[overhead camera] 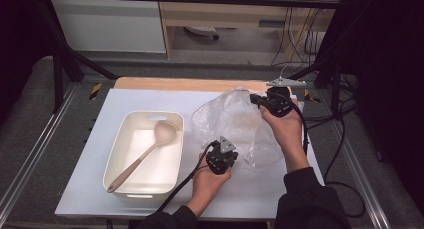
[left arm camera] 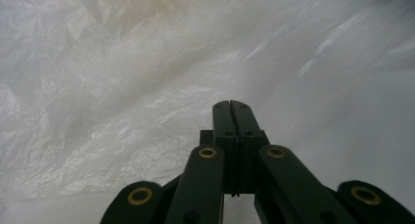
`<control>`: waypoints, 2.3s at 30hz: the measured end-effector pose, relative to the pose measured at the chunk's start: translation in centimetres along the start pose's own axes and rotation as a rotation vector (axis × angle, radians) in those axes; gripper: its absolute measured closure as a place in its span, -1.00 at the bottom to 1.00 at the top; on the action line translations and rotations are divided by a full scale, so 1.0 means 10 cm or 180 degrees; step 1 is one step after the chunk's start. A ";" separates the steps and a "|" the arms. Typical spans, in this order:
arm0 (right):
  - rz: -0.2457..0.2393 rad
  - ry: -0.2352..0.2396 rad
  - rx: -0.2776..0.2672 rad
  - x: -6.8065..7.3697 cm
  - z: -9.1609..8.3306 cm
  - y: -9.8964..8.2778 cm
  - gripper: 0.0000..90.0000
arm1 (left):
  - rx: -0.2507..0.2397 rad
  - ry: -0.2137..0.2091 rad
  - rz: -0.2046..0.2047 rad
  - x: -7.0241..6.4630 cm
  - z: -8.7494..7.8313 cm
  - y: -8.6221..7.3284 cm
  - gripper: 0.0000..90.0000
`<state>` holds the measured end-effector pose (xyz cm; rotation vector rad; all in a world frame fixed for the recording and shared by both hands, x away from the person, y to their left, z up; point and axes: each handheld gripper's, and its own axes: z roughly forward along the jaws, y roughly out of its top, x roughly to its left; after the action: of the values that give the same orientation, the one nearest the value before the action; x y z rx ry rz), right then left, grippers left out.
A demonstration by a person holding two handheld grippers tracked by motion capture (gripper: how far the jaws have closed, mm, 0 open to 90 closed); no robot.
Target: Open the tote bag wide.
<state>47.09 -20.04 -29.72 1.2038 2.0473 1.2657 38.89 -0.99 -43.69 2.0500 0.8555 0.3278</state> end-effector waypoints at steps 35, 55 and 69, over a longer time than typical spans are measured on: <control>0.0077 0.0181 0.0047 -0.01 0.11 -0.25 1.00 | -0.0329 -0.0058 -0.0060 0.07 -1.17 0.28 -0.03; 0.0105 0.0208 0.0067 0.00 0.13 -0.30 1.00 | -0.0542 0.0273 -0.0210 0.55 -1.74 0.28 -0.84; 0.0079 0.0278 0.0086 0.04 0.13 -0.35 1.00 | -0.0649 0.0512 -0.0341 0.85 -2.13 0.20 -0.84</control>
<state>46.33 -19.73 -33.35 1.2093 2.1238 1.3278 35.07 17.29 -30.20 1.8003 0.9837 0.5048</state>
